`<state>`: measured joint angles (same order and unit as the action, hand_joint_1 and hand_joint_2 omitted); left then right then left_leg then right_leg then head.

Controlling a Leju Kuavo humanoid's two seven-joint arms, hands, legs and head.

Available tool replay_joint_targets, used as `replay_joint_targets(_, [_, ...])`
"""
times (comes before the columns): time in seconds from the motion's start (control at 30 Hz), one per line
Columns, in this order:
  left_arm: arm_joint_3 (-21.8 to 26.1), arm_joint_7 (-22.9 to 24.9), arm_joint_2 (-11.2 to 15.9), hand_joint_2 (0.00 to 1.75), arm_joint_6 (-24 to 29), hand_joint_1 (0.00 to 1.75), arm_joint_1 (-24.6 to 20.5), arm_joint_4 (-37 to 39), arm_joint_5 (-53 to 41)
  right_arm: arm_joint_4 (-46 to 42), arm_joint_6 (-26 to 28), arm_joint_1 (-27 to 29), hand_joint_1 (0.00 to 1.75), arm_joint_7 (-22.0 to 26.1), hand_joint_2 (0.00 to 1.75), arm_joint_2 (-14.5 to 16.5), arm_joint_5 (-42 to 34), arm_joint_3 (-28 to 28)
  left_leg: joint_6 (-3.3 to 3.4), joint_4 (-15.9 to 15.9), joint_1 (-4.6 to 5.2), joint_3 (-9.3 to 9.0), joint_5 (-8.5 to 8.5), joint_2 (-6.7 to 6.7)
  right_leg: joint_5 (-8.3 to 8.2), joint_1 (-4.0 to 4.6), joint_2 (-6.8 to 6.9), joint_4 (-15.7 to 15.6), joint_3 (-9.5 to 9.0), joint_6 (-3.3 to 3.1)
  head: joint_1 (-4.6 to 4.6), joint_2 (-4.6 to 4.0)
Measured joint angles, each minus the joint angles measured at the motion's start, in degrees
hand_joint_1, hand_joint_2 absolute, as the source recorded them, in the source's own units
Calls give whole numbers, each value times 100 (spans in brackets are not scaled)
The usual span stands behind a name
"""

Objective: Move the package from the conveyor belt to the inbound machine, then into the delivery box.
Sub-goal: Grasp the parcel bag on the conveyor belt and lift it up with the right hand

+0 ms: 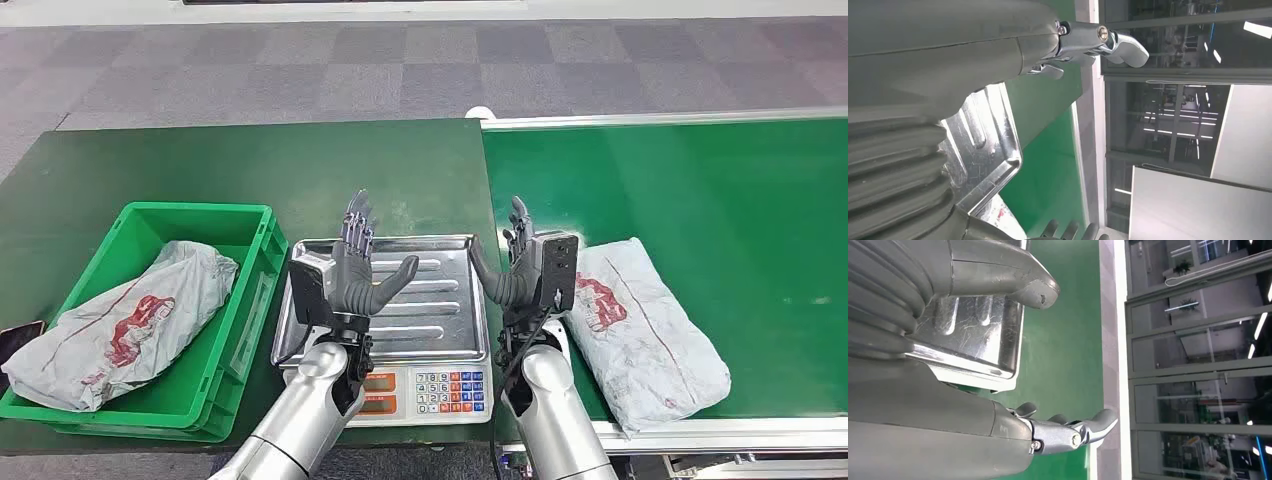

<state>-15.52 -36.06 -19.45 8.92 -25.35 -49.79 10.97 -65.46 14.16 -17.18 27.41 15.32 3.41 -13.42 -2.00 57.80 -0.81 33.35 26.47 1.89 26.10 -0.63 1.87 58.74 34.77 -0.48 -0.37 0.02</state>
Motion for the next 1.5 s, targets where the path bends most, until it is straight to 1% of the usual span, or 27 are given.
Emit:
replay_joint_targets(0.4, [0, 0, 0, 175, 0, 0, 0, 0, 0, 0, 0, 0, 0, 0, 175, 0, 1, 0, 0, 0, 0, 0, 0, 0, 0, 0, 0, 0, 0, 0, 0, 0])
replay_joint_targets(0.47, [0, 1, 4, 175, 85, 0, 0, 0, -55, 12, 107, -12, 0, -114, 175, -23, 108, 3, 0, 0, 0, -1, 0, 0, 0, 0, 0, 0, 0, 0, 0, 0])
replay_joint_targets(0.5, [0, 4, 12, 175, 183, 0, 1, 0, -121, 37, 270, -33, 0, -293, 175, -70, 287, 6, 0, 0, 0, -1, 0, 0, 0, 0, 0, 0, 0, 0, 0, 0])
replay_joint_targets(0.53, [5, 15, 42, 175, 279, 0, 7, -9, -194, 59, 567, -58, 0, -607, 175, -170, 641, 17, 1, 1, 1, -2, 0, -3, 0, 0, 3, -1, -1, 1, 0, 0])
replay_joint_targets(0.6, [41, 41, 143, 175, 330, 0, 45, -55, -309, 92, 1266, -97, 0, -1261, 175, -476, 1731, 109, 5, 2, 7, 0, -3, -18, 0, 0, 20, -1, -6, 3, 1, 0])
replay_joint_targets(0.63, [82, 54, 218, 175, 283, 0, 76, -89, -337, 90, 1508, -104, 0, -1439, 175, -658, 2285, 216, 7, 2, 11, 2, -4, -26, 0, 0, 28, -1, -8, 5, 1, 0])
replay_joint_targets(0.67, [131, 58, 284, 175, 229, 0, 109, -118, -365, 90, 1605, -110, 0, -1468, 175, -810, 2682, 351, 9, 3, 14, 3, -4, -28, -2, 0, 30, -1, -9, 8, 2, 0])
replay_joint_targets(0.73, [218, 66, 384, 175, 151, 0, 163, -160, -425, 90, 1601, -115, 0, -1397, 175, -1027, 3078, 610, 12, 4, 17, 2, -2, -16, -6, -2, 20, -2, -6, 14, 2, 0])
replay_joint_targets(0.83, [264, 68, 429, 175, 94, 0, 214, -193, -513, 90, 1720, -24, 0, -1474, 175, -1204, 3405, 815, 15, 5, 17, 2, 0, -13, -7, -3, 15, -4, -4, 16, 2, 0])
replay_joint_targets(0.97, [293, 64, 480, 175, 79, 0, 279, -221, -554, 95, 1836, 123, 0, -1493, 175, -1387, 3480, 1009, 15, 5, 17, 6, 0, -17, -6, -3, 17, -4, -3, 17, 1, 0])
replay_joint_targets(1.07, [295, 63, 505, 175, 70, 0, 297, -237, -557, 99, 1872, 157, 0, -1533, 175, -1473, 3494, 1085, 16, 5, 17, 5, 0, -7, -7, -3, 12, -4, -2, 17, 1, 0])
replay_joint_targets(1.2, [296, 61, 535, 175, 70, 0, 340, -277, -557, 189, 1774, 180, 0, -1813, 175, -1598, 3482, 1163, 16, 5, 17, 5, -1, -14, -7, -3, 15, -4, -3, 17, 1, 0])
replay_joint_targets(1.37, [297, 61, 588, 175, 70, 0, 436, -357, -539, 493, 1242, 198, 0, -1935, 175, -1802, 3093, 1294, 16, 5, 21, 6, 0, -13, -7, -2, 14, -4, -3, 18, 2, 0])
replay_joint_targets(1.5, [296, 64, 623, 175, 72, 0, 461, -405, -506, 938, 620, 126, 0, -2084, 175, -1902, 2739, 1333, 16, 5, 21, 8, 0, -16, -7, -2, 15, -4, -3, 18, 1, 0])
